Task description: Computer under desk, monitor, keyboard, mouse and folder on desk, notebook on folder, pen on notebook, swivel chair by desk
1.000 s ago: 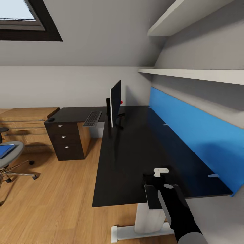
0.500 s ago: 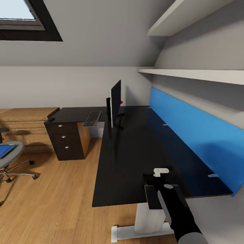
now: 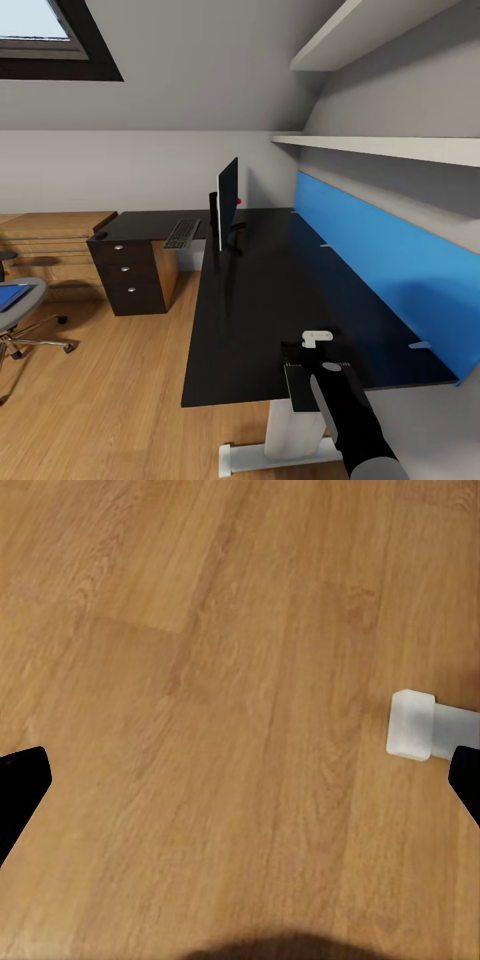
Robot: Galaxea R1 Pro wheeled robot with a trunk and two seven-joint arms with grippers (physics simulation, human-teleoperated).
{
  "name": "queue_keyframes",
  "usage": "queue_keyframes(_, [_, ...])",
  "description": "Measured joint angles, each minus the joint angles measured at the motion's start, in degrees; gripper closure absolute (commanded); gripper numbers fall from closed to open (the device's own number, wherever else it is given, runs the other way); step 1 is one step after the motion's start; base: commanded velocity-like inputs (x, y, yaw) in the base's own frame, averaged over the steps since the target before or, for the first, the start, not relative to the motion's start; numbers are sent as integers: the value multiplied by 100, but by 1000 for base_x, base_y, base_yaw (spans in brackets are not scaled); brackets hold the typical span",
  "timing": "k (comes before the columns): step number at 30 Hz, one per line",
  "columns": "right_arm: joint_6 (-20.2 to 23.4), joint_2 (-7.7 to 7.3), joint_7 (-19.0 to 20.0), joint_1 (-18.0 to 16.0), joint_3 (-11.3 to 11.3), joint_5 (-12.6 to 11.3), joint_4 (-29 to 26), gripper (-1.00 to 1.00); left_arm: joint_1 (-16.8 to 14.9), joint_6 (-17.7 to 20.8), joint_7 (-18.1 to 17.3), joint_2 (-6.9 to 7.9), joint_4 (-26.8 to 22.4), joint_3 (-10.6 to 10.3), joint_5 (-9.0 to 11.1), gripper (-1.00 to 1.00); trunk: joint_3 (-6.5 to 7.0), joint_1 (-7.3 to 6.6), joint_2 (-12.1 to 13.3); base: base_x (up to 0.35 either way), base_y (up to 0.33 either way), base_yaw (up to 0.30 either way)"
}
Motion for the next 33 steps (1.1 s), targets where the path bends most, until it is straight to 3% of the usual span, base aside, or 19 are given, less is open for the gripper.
queue_keyframes(20, [331,-48,-97,-59,-24,-22,-70,-100,2,0,-1,0,0,1,0,-100,0,0,0,0,0,0])
queue_keyframes(33, [1178,-22,-137,-495,-25,-40,83,-100,0,0,0,0,-1,0,0,-100,-1,0,1,0,0,0])
